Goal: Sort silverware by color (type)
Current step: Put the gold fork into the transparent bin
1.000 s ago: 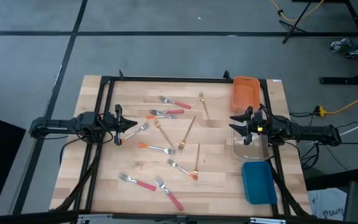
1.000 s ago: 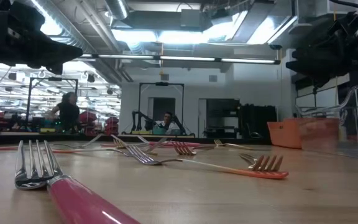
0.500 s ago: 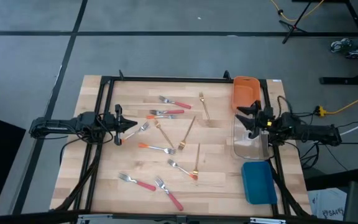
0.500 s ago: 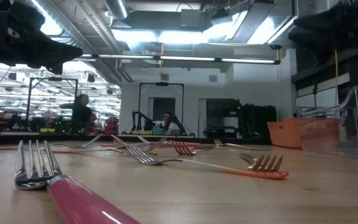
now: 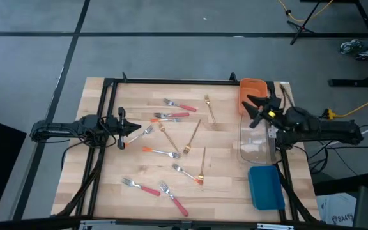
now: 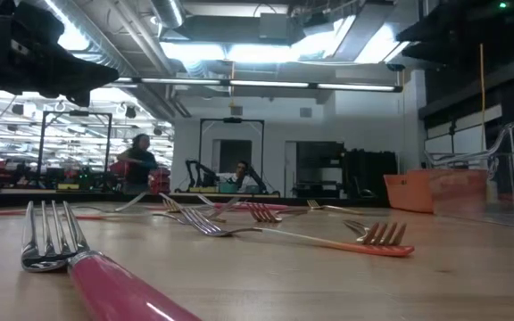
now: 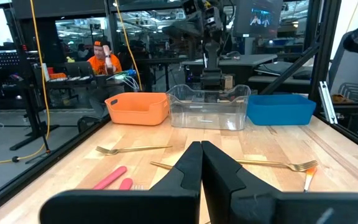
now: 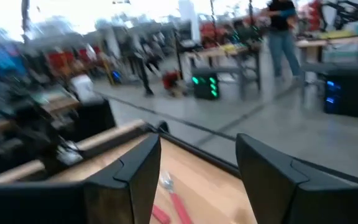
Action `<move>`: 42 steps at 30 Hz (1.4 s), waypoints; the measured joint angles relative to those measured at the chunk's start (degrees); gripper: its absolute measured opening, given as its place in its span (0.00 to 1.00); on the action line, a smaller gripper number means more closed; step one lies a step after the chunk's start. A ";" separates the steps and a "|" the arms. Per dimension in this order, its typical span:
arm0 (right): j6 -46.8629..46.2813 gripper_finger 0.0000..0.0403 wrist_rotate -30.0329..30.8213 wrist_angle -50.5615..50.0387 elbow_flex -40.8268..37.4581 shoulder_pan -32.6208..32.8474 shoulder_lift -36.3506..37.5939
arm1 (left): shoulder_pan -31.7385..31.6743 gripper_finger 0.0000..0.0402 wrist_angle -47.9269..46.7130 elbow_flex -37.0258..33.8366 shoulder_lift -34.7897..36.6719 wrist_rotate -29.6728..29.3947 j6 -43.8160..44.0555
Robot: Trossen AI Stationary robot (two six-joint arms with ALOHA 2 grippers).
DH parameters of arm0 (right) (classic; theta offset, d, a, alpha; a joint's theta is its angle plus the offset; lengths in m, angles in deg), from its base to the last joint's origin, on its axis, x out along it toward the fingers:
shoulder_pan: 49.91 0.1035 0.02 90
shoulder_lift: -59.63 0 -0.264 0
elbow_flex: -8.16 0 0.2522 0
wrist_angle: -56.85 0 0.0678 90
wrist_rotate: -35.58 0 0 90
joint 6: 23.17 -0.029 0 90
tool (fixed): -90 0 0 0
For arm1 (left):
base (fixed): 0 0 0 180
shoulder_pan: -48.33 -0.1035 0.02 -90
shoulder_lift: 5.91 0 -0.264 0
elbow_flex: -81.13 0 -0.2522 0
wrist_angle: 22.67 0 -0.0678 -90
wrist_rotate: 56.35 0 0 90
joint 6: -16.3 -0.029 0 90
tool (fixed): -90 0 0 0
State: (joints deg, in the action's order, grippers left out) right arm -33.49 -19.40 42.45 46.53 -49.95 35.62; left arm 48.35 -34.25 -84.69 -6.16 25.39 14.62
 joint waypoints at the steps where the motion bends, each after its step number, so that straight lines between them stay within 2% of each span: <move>1: 0.00 0.50 0.78 -0.77 1.23 0.00 -1.79 | -0.02 0.00 -0.02 0.00 0.00 0.00 0.00; 6: -0.05 0.50 3.60 -4.18 7.07 -0.39 -10.53 | -0.01 0.00 -0.02 0.00 0.00 0.00 0.00; 11: -1.52 0.50 2.29 -5.95 11.62 -5.07 -18.94 | 0.00 0.00 -0.02 0.00 0.00 -0.02 0.00; 14: -3.48 0.50 -1.59 -6.04 13.62 -9.46 -23.83 | 0.00 0.00 -0.02 0.00 0.00 -0.04 0.00; 20: -6.25 0.50 -13.72 -5.91 15.62 -17.88 -33.89 | -0.02 0.00 -0.02 -0.02 0.00 -0.04 0.00; 23: -7.68 0.50 -17.41 -5.69 15.87 -21.03 -39.30 | -0.02 0.00 -0.02 -0.01 0.00 -0.04 -0.01; 31: -8.09 0.50 -22.74 -3.75 15.87 -25.66 -53.24 | 0.00 0.00 -0.04 0.00 0.00 -0.23 -0.01; 36: -8.12 0.50 -25.95 1.94 15.87 -25.53 -60.34 | -0.02 0.00 0.00 0.00 0.00 -1.25 -0.02; 42: -8.11 0.50 -26.93 4.82 15.87 -25.55 -66.42 | 0.00 0.00 0.02 -0.02 0.00 -1.29 -0.01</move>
State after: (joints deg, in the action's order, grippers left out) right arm -41.60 -46.33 47.27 62.41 -75.49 -30.80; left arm 48.36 -34.23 -84.71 -6.16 24.11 14.62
